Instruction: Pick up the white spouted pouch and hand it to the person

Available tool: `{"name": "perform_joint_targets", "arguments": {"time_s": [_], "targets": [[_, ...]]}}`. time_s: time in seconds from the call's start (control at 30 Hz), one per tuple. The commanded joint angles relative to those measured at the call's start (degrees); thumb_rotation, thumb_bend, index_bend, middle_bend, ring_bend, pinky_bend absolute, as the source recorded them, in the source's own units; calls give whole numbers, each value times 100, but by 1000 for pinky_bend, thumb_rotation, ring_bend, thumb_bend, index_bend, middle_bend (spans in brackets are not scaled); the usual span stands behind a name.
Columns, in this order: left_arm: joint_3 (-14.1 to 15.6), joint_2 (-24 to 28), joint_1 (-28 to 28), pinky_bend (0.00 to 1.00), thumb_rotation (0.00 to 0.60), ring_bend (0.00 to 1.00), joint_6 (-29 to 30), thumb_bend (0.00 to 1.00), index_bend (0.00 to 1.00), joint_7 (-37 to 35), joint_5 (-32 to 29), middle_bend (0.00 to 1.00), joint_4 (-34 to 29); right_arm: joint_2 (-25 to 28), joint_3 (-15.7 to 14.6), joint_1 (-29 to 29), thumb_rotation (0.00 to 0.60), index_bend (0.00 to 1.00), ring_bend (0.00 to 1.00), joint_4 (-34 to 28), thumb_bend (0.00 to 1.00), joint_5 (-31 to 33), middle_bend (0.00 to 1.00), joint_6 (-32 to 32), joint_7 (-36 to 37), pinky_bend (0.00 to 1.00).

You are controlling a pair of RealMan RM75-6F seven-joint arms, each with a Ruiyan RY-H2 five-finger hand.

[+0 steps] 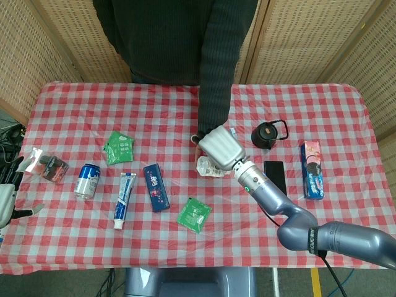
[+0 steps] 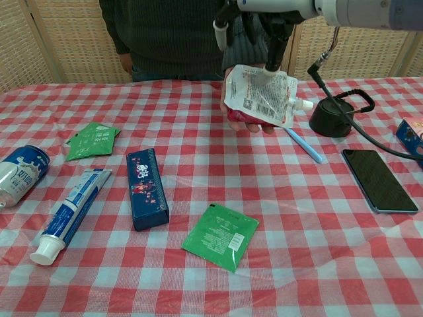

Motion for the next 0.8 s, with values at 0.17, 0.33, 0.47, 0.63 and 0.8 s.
{"name": "perform_joint_targets", "arguments": {"time_s": [0.17,0.33,0.47,0.63,0.8], "targets": [[9,3,11,0,600,0,34,0,0,9,29,0,-23,196,172,-36,600,0,96,-394,0,83,0,672,-144,219],[33,8,17,0,600,0,56,0,0,7,87,0,-46,805,244,-344,600,0,95,-1018,0,-189,0,1061,0,210],[56,27,35,0,600,0,114,0,0,-24,170,0,-79,1333,93,-844,600,0,95,-1445,0,-587,0,1466,250,194],[136,107,143,0,600,0,391,0,0,-161,462,0,-170,1769,-770,-2159,600,11,87,-1362,0,-1821,10,2539,1004,131],[199,158,218,0,600,0,561,0,0,-244,645,0,-218,1468,-1245,-2940,600,35,32,-916,0,-2402,7,3350,1701,34]]}}
